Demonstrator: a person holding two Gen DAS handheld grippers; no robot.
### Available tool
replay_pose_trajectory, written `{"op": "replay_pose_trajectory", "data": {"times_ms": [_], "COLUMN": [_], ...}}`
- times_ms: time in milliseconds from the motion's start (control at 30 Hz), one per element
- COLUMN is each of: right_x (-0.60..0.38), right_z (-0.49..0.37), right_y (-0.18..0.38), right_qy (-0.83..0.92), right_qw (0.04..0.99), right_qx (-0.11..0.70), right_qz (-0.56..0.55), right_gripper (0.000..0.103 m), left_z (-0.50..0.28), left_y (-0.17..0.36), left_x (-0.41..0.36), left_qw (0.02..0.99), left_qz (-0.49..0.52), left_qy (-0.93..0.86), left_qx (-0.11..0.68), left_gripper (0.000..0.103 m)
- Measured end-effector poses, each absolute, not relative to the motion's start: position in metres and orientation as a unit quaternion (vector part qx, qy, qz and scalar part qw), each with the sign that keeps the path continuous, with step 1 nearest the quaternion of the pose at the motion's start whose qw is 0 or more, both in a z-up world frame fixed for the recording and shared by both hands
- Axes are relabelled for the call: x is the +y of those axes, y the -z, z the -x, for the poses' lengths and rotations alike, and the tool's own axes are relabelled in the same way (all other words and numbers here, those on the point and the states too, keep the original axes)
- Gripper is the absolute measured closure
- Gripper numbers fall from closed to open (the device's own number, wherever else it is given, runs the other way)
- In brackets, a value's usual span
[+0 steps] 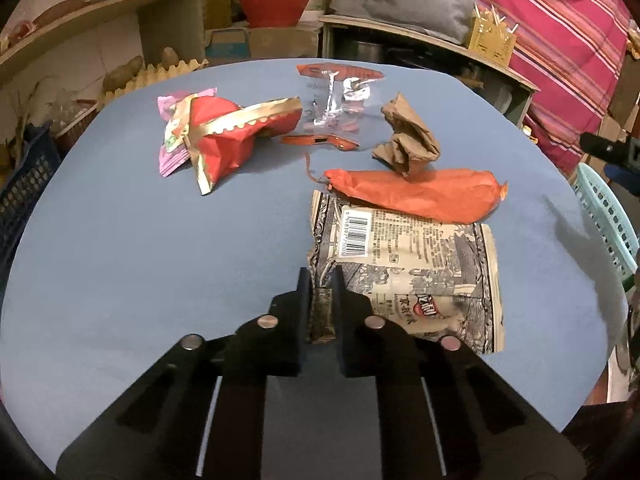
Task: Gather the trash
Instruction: 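Grasp the printed snack packet with the left tool while the right tool grasps the orange bag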
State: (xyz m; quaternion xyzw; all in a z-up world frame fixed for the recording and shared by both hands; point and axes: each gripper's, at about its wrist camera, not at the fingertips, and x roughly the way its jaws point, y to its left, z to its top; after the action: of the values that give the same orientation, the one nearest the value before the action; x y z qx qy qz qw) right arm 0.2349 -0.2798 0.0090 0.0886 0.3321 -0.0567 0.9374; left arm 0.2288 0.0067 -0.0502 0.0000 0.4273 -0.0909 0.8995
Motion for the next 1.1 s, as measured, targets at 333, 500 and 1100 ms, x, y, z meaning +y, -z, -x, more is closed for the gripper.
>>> {"op": "replay_pose_trajectory", "data": {"times_ms": [333,500,1100], "right_x": [-0.223,-0.205,-0.17], "right_z": [-0.251,-0.26,-0.268], "right_y": [0.012,0.031,0.054], "right_qy": [0.012,0.0,-0.027], "right_qw": [0.927,0.914,0.903], "right_qx": [0.369,0.401,0.428], "right_qz": [-0.063,-0.063,-0.017], "right_gripper": [0.005,0.005,0.072], "left_z": [-0.223,-0.224,-0.224], "left_y": [0.032,0.023,0.024], "left_x": [0.035,0.06,0.087], "left_qw": [0.917,0.924,0.926], "left_qz": [0.007,0.018,0.038], "left_qy": [0.067,0.04,0.015], "left_qx": [0.394,0.379,0.376], "left_gripper": [0.103,0.103,0.103]}}
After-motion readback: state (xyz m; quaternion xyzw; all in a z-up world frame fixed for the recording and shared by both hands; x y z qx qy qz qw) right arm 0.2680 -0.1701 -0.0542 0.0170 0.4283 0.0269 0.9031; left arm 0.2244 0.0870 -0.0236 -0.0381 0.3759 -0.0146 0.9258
